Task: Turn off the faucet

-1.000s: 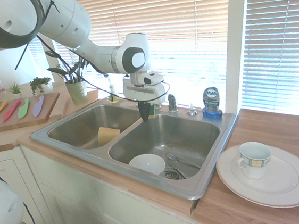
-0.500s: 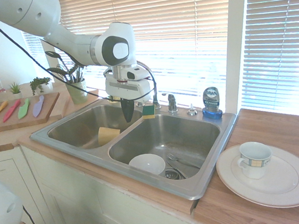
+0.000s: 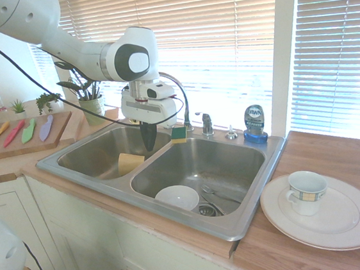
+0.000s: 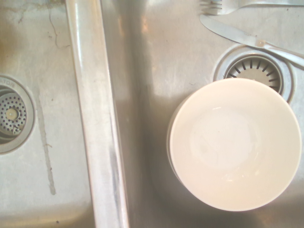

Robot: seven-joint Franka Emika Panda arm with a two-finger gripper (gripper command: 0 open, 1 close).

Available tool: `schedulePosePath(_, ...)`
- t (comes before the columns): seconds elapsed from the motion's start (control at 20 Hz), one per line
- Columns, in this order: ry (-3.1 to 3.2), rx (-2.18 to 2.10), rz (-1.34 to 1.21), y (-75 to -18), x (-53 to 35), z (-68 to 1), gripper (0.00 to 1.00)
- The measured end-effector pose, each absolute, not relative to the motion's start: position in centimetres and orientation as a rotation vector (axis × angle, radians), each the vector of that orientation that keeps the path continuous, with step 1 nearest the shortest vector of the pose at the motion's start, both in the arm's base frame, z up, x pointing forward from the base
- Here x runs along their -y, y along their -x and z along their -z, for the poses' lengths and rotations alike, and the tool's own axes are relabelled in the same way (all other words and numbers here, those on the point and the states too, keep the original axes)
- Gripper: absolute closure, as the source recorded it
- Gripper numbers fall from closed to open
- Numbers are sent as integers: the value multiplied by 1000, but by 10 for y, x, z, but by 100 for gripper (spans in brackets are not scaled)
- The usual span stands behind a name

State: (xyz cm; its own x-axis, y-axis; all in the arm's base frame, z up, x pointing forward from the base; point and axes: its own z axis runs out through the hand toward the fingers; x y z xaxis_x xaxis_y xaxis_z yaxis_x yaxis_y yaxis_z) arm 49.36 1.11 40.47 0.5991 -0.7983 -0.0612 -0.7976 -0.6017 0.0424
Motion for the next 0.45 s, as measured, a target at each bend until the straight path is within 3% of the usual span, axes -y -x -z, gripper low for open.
schedulePosePath(0.45,-2801,1397,112,-493,-11,-406,0)
